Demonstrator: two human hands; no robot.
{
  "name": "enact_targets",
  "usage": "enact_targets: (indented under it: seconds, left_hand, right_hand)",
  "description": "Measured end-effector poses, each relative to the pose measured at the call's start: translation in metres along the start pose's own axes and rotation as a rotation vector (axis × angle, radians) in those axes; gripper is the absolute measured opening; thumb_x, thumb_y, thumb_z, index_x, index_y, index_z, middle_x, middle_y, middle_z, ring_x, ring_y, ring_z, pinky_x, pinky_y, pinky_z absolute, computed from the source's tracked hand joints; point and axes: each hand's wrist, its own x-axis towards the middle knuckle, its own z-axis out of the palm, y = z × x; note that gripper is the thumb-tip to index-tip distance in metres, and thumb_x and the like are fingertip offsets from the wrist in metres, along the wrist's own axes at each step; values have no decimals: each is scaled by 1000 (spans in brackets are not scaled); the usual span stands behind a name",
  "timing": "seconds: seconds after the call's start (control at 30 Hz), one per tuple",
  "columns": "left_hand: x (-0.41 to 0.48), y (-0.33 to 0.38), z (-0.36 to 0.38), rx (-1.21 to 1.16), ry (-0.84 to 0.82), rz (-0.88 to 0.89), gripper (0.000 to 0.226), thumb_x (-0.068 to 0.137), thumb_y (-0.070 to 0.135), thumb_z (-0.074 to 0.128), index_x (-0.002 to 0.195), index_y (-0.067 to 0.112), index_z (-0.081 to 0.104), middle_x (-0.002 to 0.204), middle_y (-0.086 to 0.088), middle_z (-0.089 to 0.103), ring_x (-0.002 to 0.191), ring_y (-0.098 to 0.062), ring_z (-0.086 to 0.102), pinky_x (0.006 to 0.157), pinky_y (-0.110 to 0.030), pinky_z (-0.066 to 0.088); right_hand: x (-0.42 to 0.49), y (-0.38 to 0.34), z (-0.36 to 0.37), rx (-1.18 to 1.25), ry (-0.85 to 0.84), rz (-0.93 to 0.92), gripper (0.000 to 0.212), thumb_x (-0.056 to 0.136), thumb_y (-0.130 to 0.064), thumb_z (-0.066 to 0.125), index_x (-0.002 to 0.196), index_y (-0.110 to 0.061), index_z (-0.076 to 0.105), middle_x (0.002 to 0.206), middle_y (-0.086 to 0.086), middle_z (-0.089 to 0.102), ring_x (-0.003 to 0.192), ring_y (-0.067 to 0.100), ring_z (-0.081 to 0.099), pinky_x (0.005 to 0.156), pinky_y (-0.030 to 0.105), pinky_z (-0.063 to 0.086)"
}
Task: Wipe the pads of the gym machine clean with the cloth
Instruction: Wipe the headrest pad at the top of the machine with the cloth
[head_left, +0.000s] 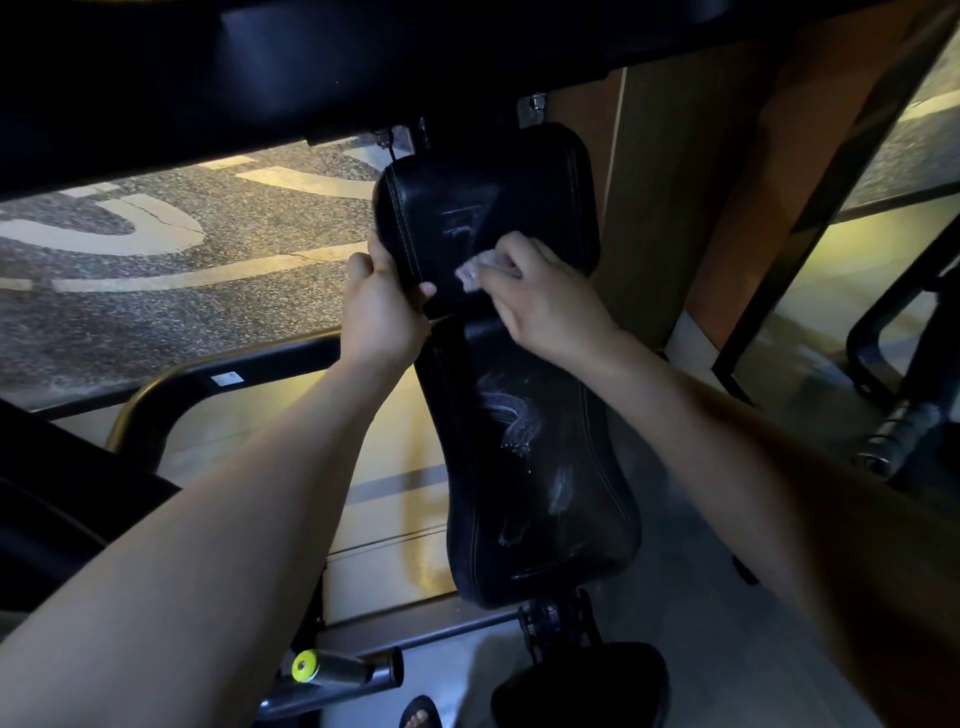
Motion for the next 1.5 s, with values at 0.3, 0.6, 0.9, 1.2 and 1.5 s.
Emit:
enact_targets:
  seconds: [0.3,0.6,0.9,1.2,1.5]
  left_hand:
    - [1,1,-1,-29,-13,-1,80,97,18,59,159,11,10,134,-13,37,117,-39,51,101,-40,42]
    - [3,-2,1,-5,-4,3,82,95,20,62,158,9,10,132,-15,39,114,-43,52,98,-42,43]
    - [4,-5,3,-9,12,3,81,95,20,63,157,8,14,131,-15,39,111,-43,52,99,-43,45]
    - [3,-3,3,-20,18,10,84,95,19,63,159,9,9,135,-16,38,119,-40,49,102,-37,40]
    - [5,-8,5,-38,23,22,86,96,20,63,159,7,7,135,-16,38,121,-40,48,106,-39,40]
  right_hand:
    - [42,18,-7,-11,284,205,20,105,-16,44,114,-6,58,110,17,53,98,28,59,79,41,54]
    - [41,16,-28,-16,195,125,20,102,-18,47,111,-5,60,106,17,50,90,28,56,69,45,54]
    - [22,1,-8,7,28,-3,15,98,-10,53,109,-3,61,104,16,50,93,30,52,67,45,50]
    - [62,6,-13,8,236,173,21,103,-18,44,107,-4,58,107,16,50,92,29,57,73,45,55]
    - [58,-3,-24,16,189,58,20,101,-19,49,108,-7,62,103,15,51,89,26,54,69,37,53]
